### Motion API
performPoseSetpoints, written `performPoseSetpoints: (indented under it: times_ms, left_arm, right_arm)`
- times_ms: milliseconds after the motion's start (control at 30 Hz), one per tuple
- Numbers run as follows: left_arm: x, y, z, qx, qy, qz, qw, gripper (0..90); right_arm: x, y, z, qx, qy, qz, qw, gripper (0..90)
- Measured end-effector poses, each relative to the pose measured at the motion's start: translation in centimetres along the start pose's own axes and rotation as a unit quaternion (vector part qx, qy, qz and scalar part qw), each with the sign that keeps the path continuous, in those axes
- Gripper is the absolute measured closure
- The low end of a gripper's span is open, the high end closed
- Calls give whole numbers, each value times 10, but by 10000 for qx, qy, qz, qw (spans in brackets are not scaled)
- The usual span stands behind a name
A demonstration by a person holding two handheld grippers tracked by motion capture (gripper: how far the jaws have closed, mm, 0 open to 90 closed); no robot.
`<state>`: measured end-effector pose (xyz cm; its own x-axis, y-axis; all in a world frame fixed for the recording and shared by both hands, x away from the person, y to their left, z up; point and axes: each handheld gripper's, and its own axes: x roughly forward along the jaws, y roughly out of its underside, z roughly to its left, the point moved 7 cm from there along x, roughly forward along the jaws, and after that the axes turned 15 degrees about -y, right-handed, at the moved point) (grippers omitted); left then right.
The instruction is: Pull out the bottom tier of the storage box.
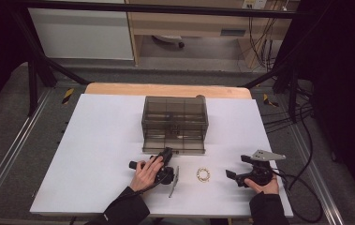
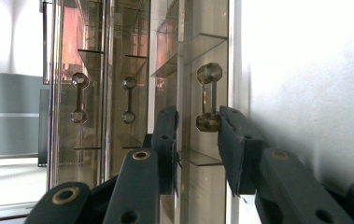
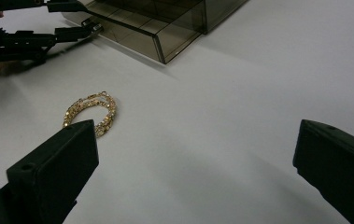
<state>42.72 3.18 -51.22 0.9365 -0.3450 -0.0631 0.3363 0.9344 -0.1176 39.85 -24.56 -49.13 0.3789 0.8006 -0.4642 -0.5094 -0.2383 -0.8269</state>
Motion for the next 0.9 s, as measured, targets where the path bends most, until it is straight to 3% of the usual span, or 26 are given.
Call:
performPoseSetpoints:
  times_ms: [900]
  left_arm:
    - [-4, -3, -1, -14, 23, 23, 10000, 685]
  right_arm:
    - [0, 0, 0, 0, 0, 3, 10000, 6]
